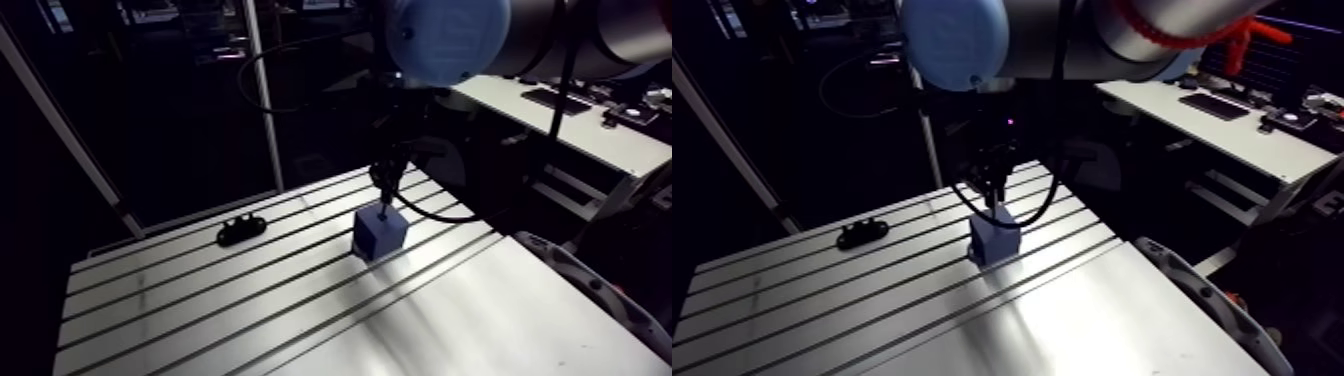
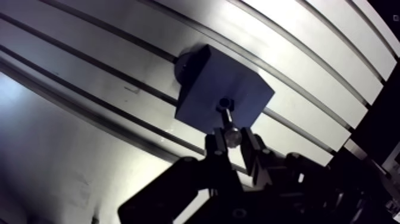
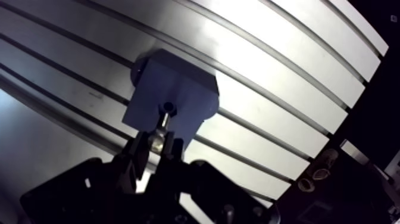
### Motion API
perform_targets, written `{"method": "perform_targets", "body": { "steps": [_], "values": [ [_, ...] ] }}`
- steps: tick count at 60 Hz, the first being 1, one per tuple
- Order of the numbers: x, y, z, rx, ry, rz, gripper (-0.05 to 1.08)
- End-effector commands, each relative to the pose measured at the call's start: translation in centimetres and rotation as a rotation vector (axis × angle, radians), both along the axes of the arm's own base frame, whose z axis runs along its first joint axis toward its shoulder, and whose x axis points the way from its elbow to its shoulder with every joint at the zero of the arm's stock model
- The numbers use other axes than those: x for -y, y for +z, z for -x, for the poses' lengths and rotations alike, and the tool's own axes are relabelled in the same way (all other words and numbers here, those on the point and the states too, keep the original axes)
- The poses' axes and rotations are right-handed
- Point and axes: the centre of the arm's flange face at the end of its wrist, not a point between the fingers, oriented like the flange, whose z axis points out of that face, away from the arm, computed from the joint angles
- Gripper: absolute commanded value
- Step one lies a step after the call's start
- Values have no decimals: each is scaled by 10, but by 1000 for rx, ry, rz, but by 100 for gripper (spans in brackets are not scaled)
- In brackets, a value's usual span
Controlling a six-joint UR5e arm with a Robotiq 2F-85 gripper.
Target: Pick up the M10 bolt and insert it into the hex recess until seated.
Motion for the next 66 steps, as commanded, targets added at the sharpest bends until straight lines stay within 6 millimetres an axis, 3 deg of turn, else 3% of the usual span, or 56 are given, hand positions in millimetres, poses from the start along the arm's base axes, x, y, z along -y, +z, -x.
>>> {"method": "perform_targets", "body": {
  "steps": [1, 66],
  "values": [
    [0, -3, 1, 4, -2, 2, 104],
    [0, -12, 5, 20, 2, 8, 104]
  ]
}}
